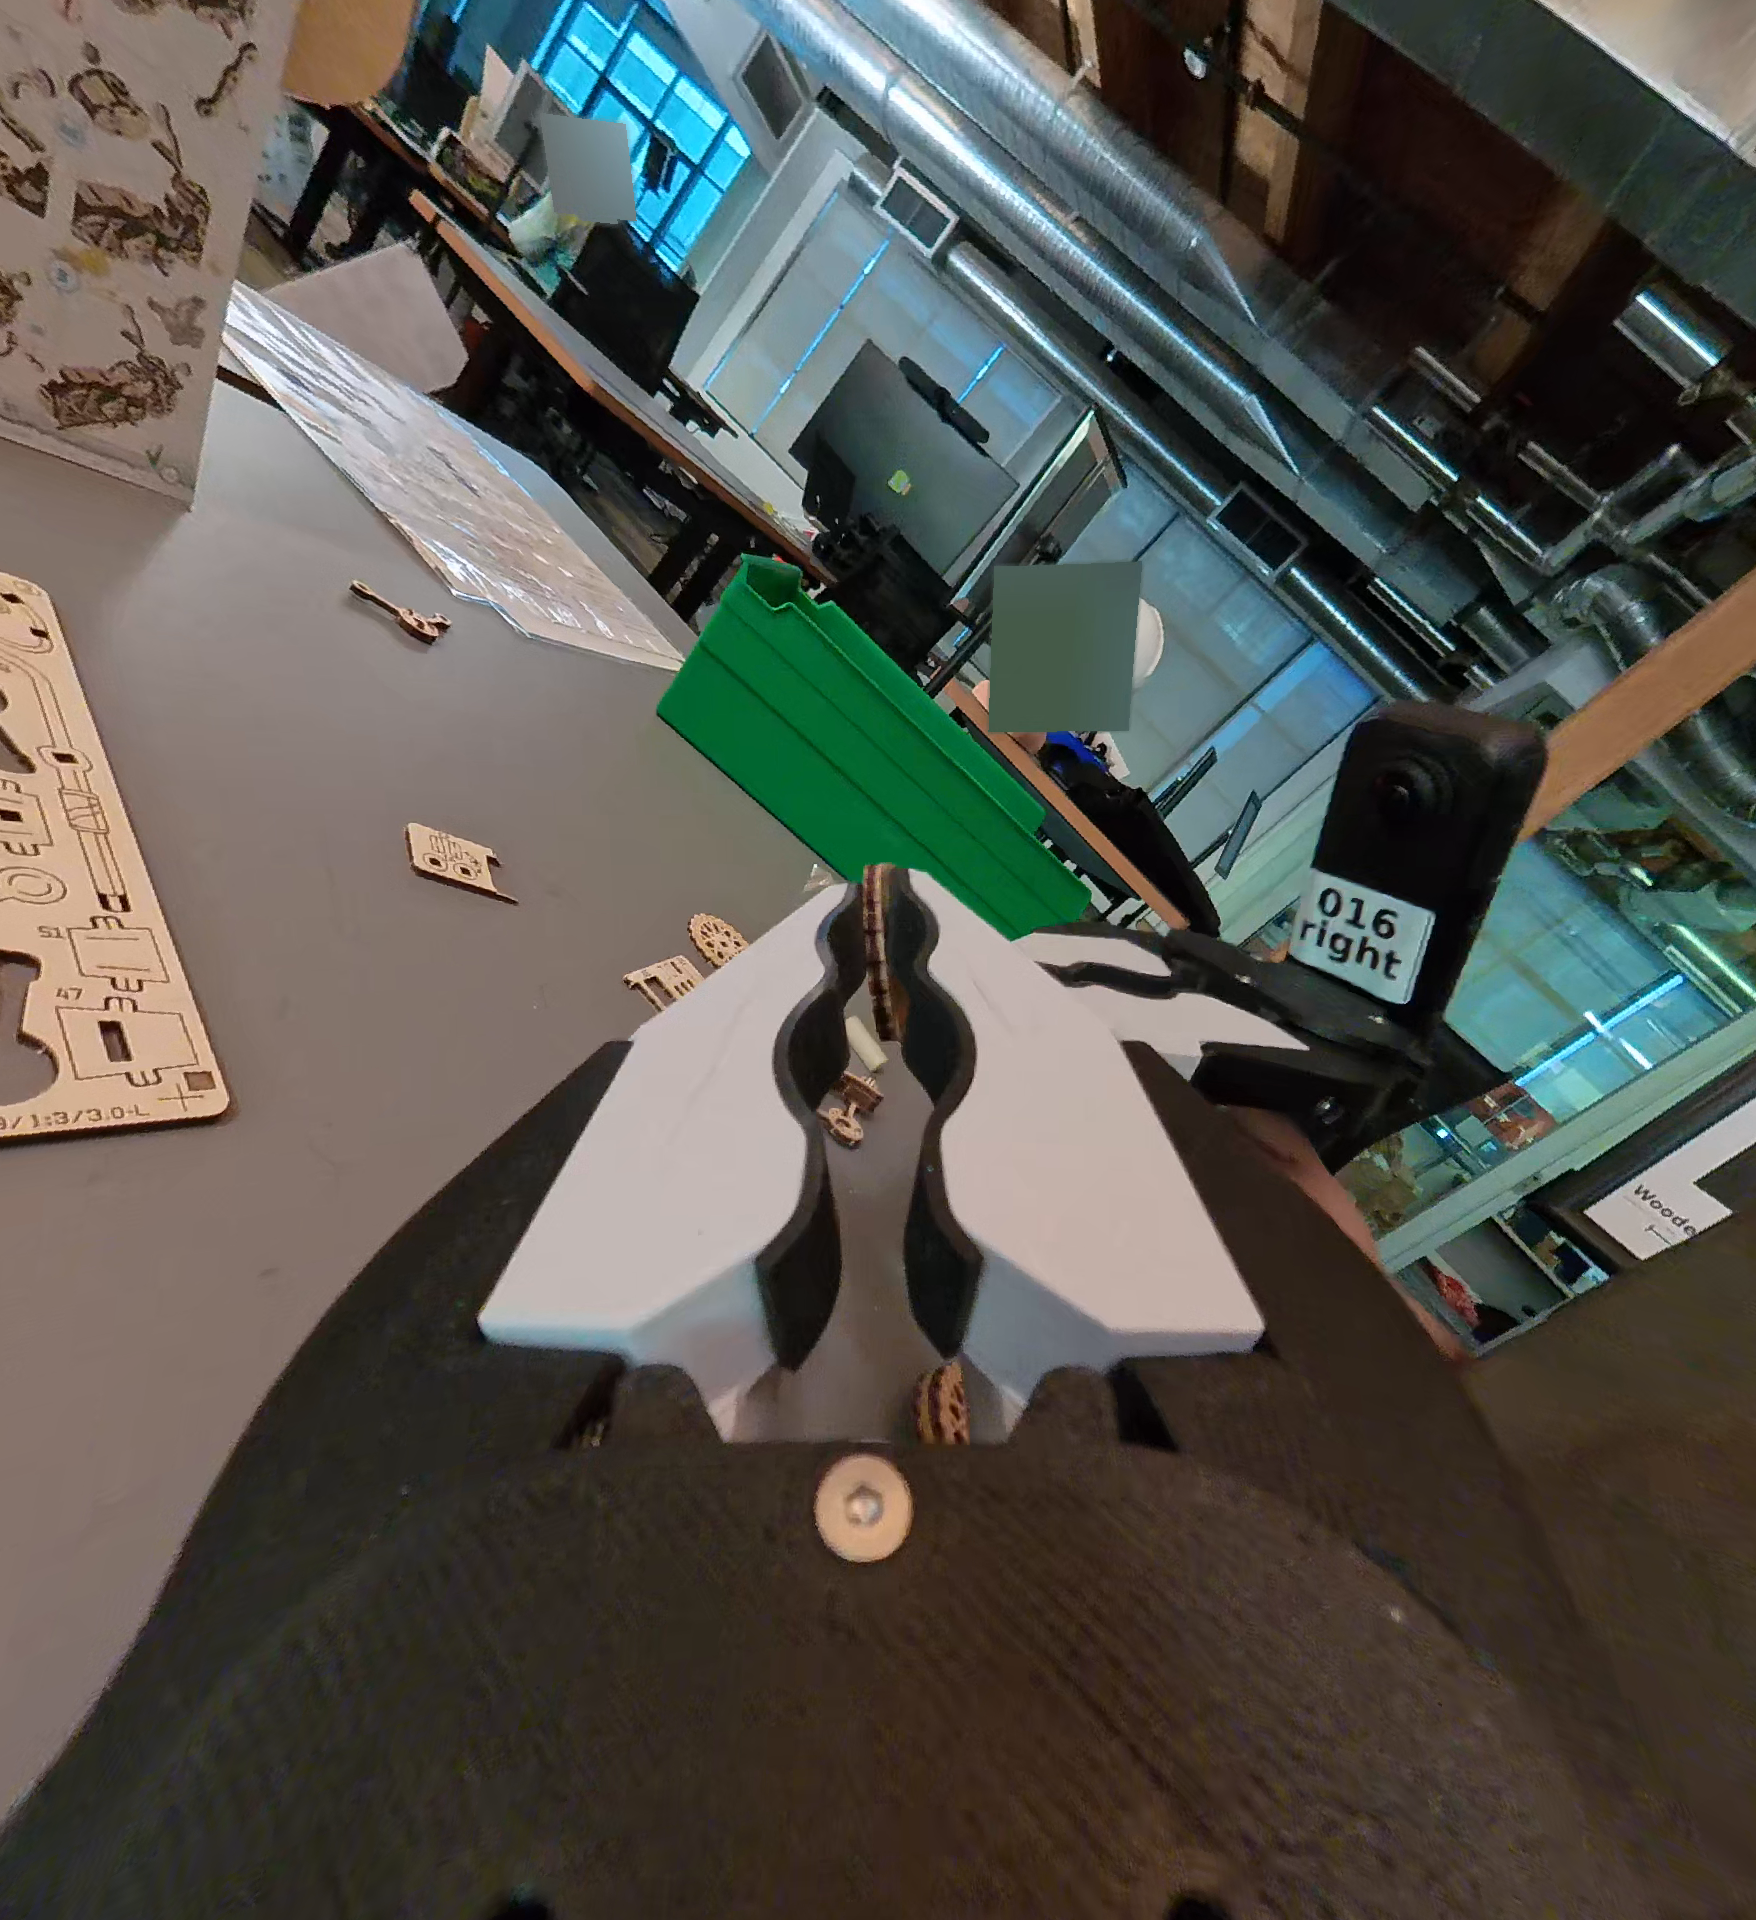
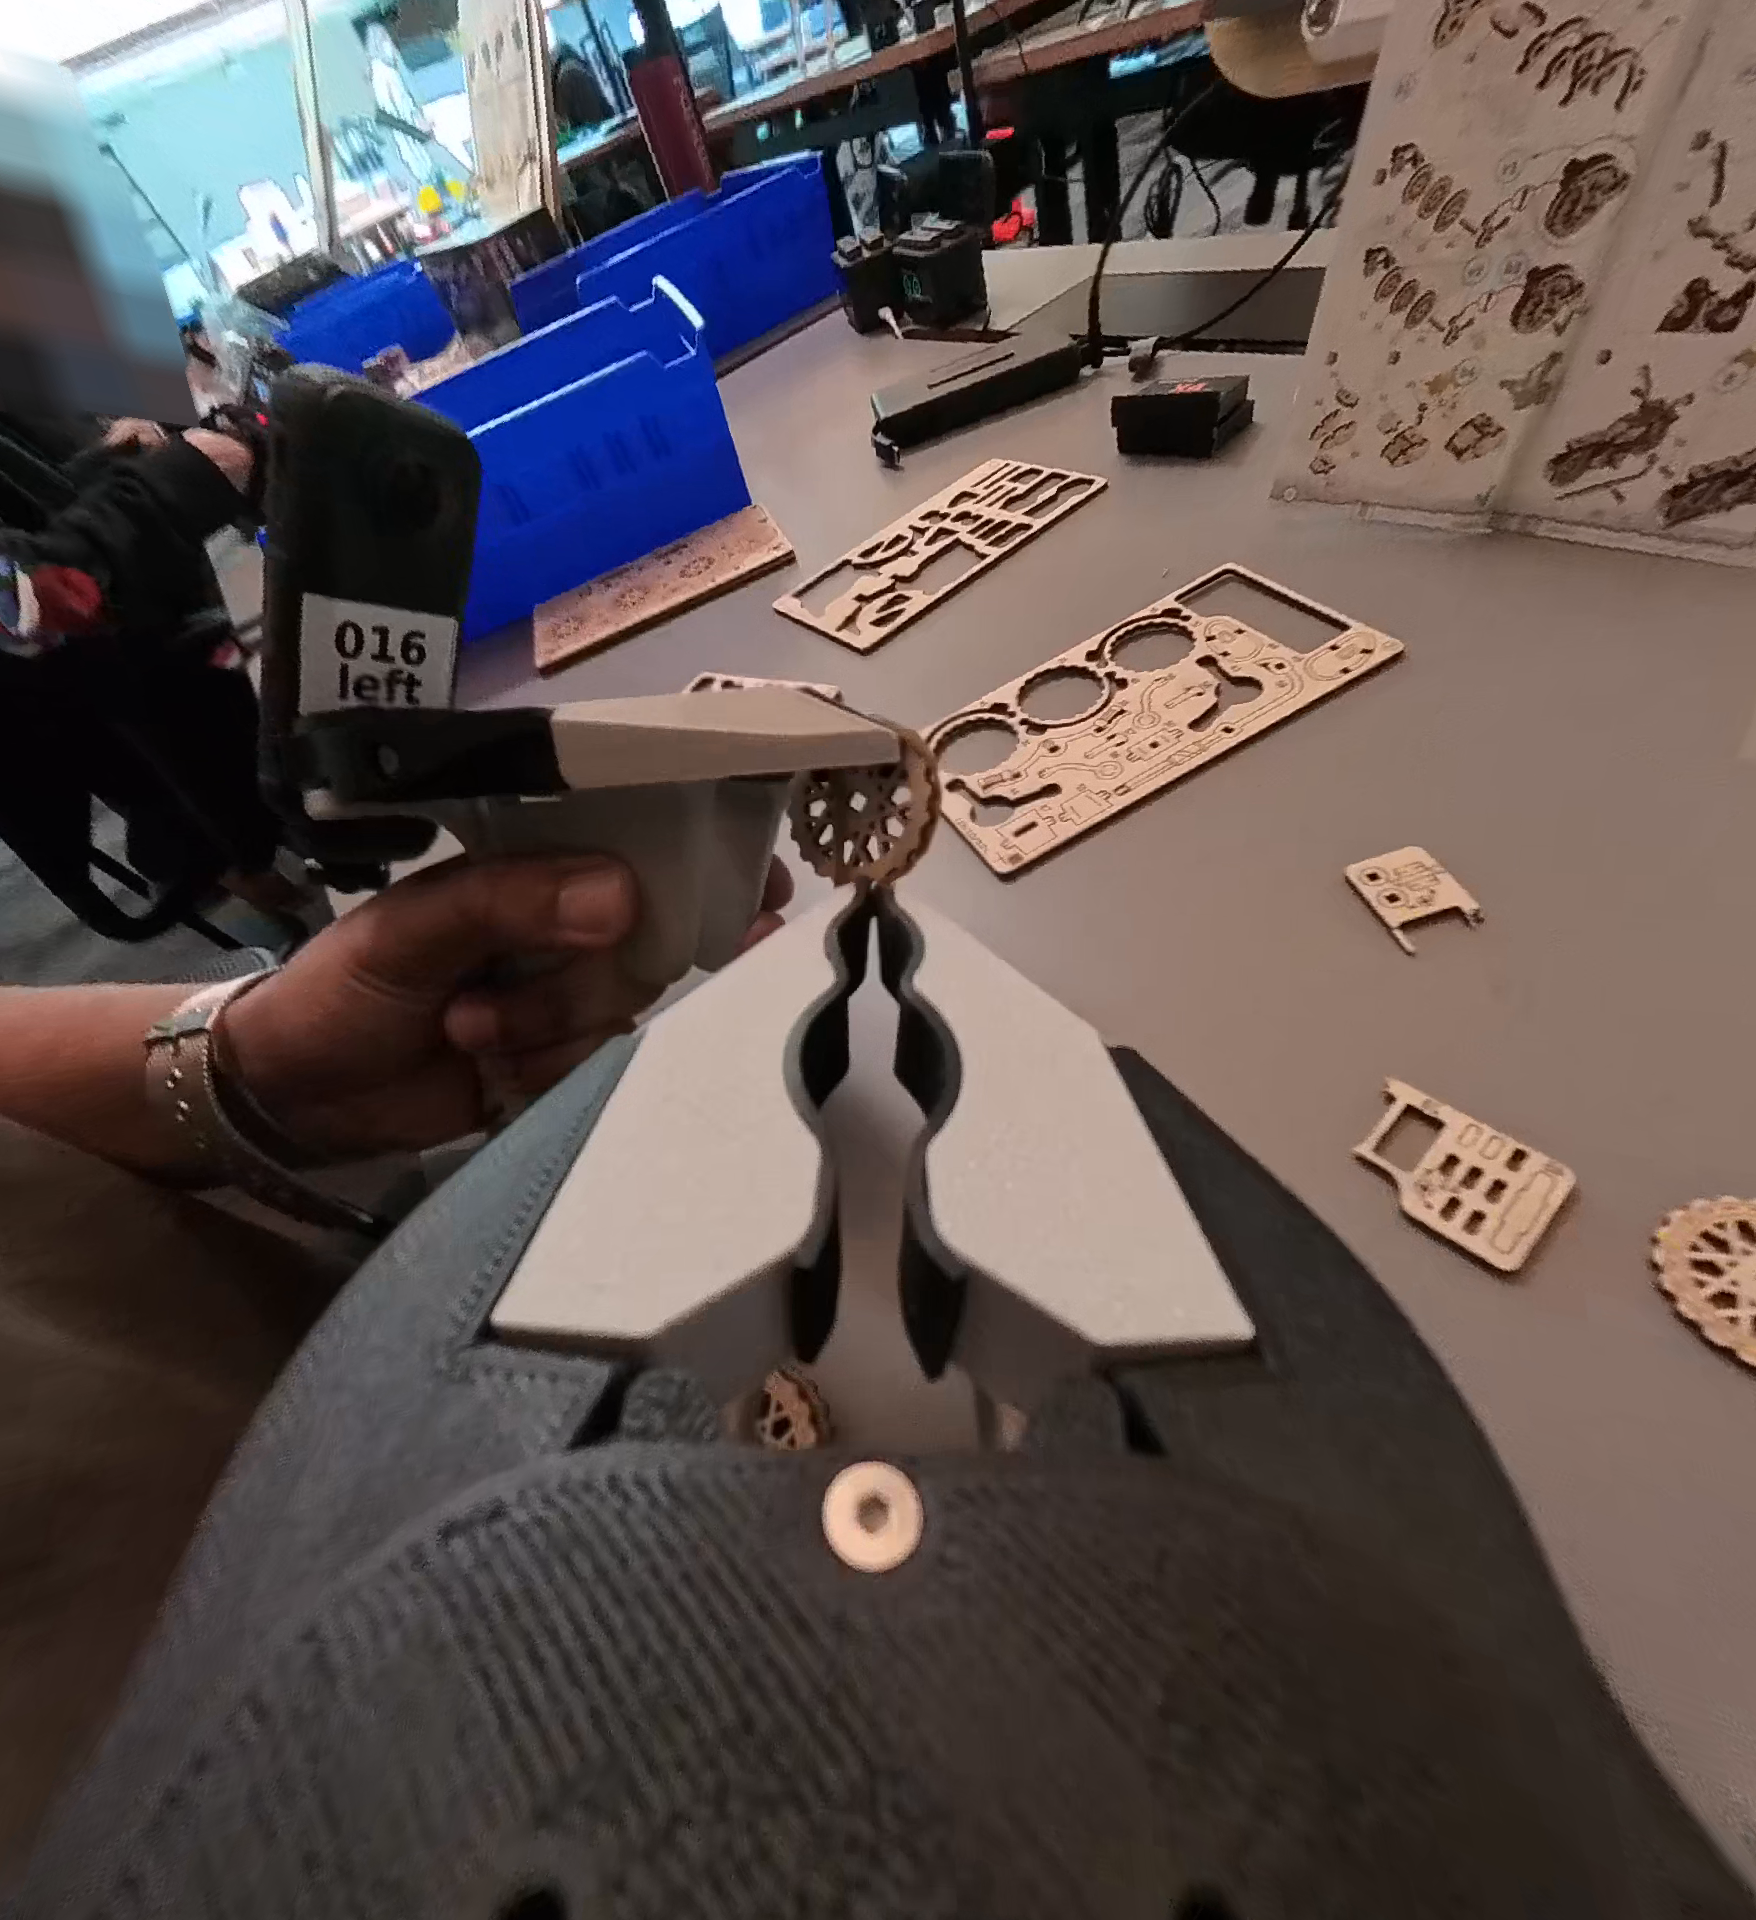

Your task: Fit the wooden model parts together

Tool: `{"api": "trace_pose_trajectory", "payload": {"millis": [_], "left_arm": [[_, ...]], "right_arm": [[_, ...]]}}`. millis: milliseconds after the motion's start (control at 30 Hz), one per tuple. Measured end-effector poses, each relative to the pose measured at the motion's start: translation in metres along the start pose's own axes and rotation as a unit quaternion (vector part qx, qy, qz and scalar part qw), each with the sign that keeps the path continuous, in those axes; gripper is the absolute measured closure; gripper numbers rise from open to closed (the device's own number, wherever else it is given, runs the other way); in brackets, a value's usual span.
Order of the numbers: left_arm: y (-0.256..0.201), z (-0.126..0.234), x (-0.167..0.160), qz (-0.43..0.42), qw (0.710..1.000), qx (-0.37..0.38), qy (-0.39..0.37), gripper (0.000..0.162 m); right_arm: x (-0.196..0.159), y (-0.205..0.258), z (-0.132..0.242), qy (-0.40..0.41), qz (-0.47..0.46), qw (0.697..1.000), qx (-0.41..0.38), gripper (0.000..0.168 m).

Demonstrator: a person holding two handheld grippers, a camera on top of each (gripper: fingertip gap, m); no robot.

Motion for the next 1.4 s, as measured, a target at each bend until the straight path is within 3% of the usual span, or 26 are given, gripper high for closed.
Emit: {"api": "trace_pose_trajectory", "payload": {"millis": [367, 633, 1133, 1400], "left_arm": [[0.003, 0.002, -0.001, 0.050, 0.998, -0.030, -0.022, 0.161], [0.002, 0.002, 0.000, 0.090, 0.992, -0.079, -0.031, 0.161], [-0.003, -0.005, -0.008, 0.141, 0.980, -0.142, 0.012, 0.160], [-0.004, -0.006, -0.007, 0.151, 0.974, -0.170, 0.021, 0.160]], "right_arm": [[-0.005, -0.008, 0.001, -0.071, -0.125, 0.988, 0.058, 0.166], [-0.007, -0.014, 0.003, -0.116, -0.216, 0.957, 0.154, 0.166], [-0.009, -0.021, 0.005, -0.156, -0.282, 0.919, 0.228, 0.166], [-0.004, -0.021, 0.010, -0.135, -0.255, 0.932, 0.218, 0.167]]}}
Point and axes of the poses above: each gripper's, where its closed fingertips meet, z back along the fingers, x out of its top, y = z × x across the jaws, the point moved 9 cm from there along z, back along the fingers, and after that the axes turned 5 degrees about x, right-handed, at the moved point
